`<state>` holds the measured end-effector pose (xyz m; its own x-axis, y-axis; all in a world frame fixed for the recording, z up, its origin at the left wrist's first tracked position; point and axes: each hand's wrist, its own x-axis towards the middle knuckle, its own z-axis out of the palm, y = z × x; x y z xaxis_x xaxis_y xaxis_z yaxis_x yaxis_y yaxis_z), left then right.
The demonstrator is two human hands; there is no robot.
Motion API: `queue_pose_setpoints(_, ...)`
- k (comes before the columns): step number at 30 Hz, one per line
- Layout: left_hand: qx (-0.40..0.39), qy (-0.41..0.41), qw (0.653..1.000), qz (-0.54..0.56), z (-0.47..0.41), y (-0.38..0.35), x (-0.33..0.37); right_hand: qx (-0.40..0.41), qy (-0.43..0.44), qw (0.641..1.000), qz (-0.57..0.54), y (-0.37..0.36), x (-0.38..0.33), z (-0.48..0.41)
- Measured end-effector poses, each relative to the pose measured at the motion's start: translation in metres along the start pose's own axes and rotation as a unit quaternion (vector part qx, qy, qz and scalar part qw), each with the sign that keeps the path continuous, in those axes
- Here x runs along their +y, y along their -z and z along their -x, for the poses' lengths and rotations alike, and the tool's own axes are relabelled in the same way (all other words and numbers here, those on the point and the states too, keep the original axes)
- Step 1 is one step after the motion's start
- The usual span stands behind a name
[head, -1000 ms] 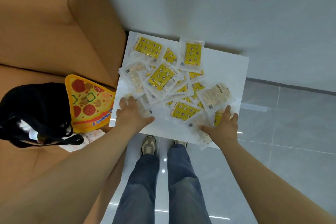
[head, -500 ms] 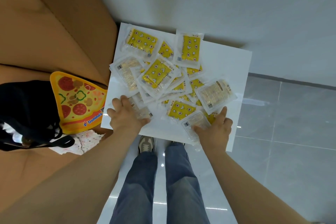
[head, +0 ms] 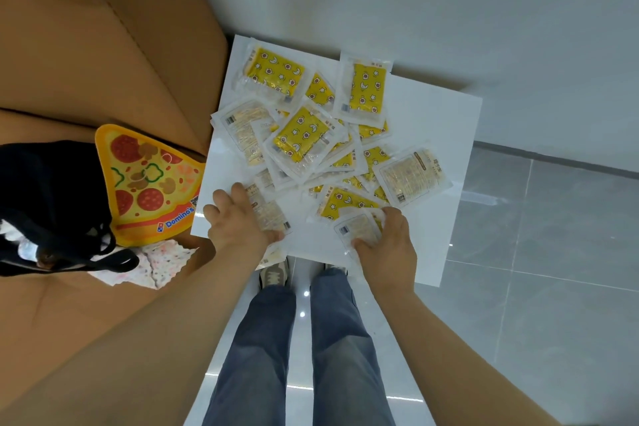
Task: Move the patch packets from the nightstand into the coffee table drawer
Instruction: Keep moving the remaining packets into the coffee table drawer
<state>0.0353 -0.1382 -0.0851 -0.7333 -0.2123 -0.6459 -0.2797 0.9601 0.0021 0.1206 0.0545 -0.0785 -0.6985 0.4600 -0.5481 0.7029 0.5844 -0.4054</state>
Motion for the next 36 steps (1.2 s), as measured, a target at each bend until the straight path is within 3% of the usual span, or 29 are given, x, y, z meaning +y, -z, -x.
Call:
queue_pose_setpoints(8, 0.026, 0.000, 0.999, 0.022, 0.000, -0.008, -0.005, 0.015, 0.151, 0.978, 0.145, -0.007, -0.017, -0.026)
queue_pose_setpoints(22, -0.058, 0.025, 0.991, 0.117, -0.004, -0.002, -0.011, 0.012, 0.144, 0.971, 0.191, -0.013, -0.013, -0.030)
queue_pose_setpoints(25, -0.091, -0.002, 0.987, 0.130, 0.003, 0.002, -0.015, 0.028, 0.144, 0.967, 0.208, -0.014, -0.014, -0.033)
queue_pose_setpoints(32, -0.090, -0.048, 0.986, 0.133, 0.009, 0.020, -0.013, 0.022, 0.140, 0.968, 0.207, -0.013, -0.013, -0.034)
queue_pose_setpoints(36, -0.143, -0.074, 0.974, 0.157, 0.005, 0.039, -0.007, 0.009, 0.139, 0.969, 0.203, -0.012, -0.014, -0.035)
